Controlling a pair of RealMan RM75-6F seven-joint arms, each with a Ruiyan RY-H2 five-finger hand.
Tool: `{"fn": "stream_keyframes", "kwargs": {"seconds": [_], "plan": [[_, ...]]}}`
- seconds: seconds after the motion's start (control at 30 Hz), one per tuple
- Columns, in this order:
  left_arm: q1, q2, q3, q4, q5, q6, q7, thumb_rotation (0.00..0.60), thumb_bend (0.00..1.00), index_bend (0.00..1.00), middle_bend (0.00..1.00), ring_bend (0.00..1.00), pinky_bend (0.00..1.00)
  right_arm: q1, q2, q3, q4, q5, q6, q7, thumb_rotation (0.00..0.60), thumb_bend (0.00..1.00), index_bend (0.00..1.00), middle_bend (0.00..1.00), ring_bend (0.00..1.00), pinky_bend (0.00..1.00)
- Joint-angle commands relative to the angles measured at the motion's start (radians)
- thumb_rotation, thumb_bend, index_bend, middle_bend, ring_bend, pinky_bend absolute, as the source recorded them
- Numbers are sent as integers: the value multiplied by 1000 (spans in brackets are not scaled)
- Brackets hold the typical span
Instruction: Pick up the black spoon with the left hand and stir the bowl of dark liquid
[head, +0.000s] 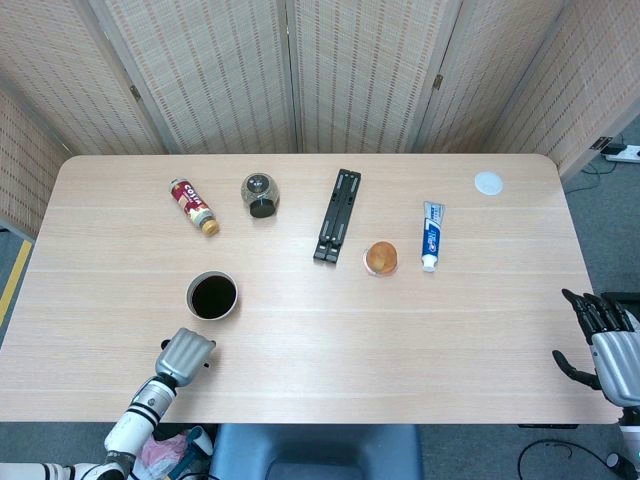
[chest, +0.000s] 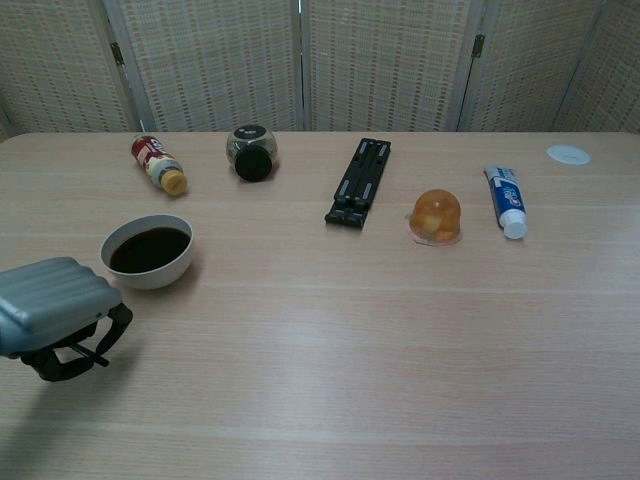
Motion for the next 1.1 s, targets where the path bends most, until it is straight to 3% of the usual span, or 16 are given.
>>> {"fn": "stream_keyframes", "kwargs": {"seconds": [0.03,0.57,0.8,1.1], "plan": [[6,38,-21,-35,12,4,-57,600,458,638,952,857,1000,1,1,0,-3,-2,1,-2,600,203,4,171,118,91],[21,299,-166,-272,50,-75,-546,600,464,650,961,864,1000,0,-4,0,3,-3,2,-2,600,202,4,171,119,91],[12,304,-225,-259,78,-121,-738,600,474,649,961,864,1000,3,8,8,2,-5,11,-4,600,201,4,171,118,91],[-24,248,-303,-165,19,-171,-894,600,474,655,961,860,1000,-7,17,17,-6,5,33,-6,600,201,4,171,118,91]]}}
